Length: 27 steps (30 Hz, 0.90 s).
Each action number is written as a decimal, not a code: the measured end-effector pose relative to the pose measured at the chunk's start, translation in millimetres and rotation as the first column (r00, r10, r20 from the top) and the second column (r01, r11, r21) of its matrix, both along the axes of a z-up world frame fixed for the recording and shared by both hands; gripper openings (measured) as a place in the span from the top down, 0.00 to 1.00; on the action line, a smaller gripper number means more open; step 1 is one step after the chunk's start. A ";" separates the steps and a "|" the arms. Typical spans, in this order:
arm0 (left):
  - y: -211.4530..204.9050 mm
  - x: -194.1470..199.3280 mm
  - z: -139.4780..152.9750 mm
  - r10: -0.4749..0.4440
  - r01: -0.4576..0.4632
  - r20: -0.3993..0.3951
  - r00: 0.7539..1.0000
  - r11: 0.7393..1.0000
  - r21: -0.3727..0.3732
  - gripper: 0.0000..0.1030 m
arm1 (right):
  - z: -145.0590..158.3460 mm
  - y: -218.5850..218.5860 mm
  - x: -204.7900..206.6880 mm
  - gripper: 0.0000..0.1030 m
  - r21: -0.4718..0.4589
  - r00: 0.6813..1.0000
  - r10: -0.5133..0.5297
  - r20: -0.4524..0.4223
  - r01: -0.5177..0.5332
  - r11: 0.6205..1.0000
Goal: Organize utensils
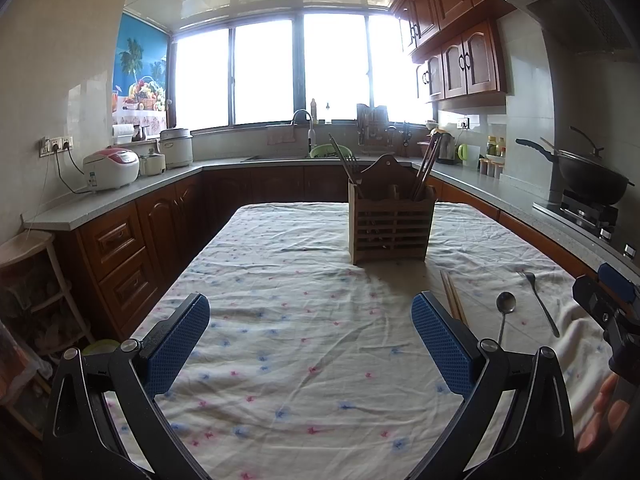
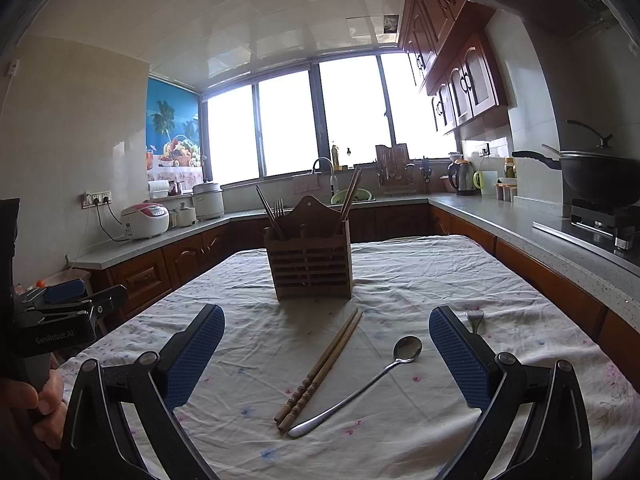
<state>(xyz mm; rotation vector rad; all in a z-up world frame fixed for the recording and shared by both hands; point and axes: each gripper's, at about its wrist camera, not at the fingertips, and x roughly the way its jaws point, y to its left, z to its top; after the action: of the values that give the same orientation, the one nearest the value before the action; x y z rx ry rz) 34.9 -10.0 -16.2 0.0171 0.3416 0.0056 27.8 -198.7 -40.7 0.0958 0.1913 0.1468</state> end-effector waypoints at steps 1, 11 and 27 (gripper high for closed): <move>0.2 0.1 0.0 0.000 0.000 0.000 1.000 1.000 0.000 0.00 | 0.1 0.1 0.1 0.00 0.000 1.000 0.000 0.000 0.000 1.000; -0.2 0.5 -0.5 -0.003 0.003 -0.004 1.000 1.000 -0.002 0.00 | 0.2 -0.4 0.1 0.00 0.002 1.000 0.000 0.000 0.000 1.000; -6.5 2.8 1.8 -0.013 0.013 -0.010 1.000 1.000 0.000 0.00 | 0.5 -0.6 1.1 0.00 0.006 1.000 0.001 -0.003 0.000 1.000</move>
<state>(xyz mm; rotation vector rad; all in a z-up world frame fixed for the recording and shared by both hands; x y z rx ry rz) 37.7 -16.5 -14.4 0.0194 0.3516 -0.0077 28.9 -199.3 -40.2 0.1023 0.1941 0.1478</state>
